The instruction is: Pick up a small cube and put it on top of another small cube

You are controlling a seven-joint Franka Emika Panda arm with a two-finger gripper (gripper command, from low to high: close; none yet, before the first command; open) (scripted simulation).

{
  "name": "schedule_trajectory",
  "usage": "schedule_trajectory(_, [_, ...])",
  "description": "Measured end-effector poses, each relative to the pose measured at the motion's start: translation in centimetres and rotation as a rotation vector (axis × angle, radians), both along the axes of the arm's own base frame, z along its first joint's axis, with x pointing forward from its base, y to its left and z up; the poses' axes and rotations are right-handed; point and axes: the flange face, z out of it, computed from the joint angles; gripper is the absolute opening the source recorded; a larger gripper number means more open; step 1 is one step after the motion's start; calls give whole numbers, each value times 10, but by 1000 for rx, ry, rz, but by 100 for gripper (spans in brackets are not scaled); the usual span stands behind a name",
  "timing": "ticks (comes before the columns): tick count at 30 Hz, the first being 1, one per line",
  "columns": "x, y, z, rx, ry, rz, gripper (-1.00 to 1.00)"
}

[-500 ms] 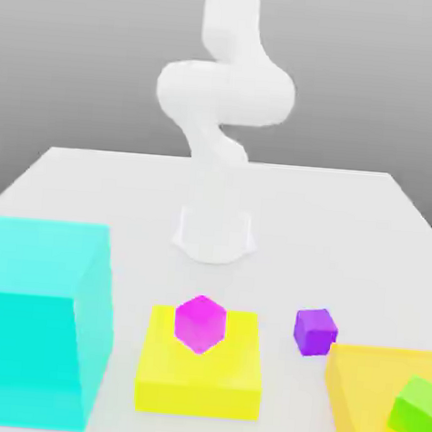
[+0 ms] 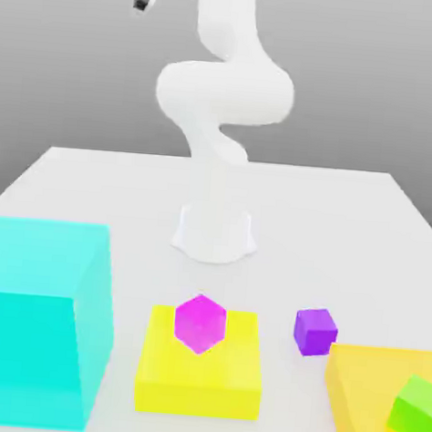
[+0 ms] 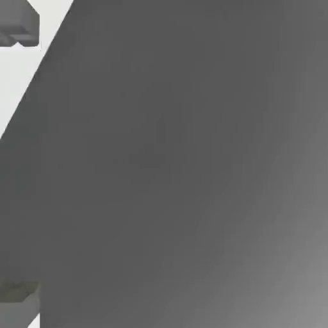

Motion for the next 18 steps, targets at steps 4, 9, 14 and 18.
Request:
schedule_trajectory(4, [0, -41, -39, -68, 78, 79, 0])
schedule_trajectory(9, [-18, -110, -96, -107, 205, 132, 0])
schedule_trajectory(14, [-55, -173, -152, -124, 330, 191, 0])
schedule_trajectory(18, [-96, -216, -194, -121, 425, 244, 0])
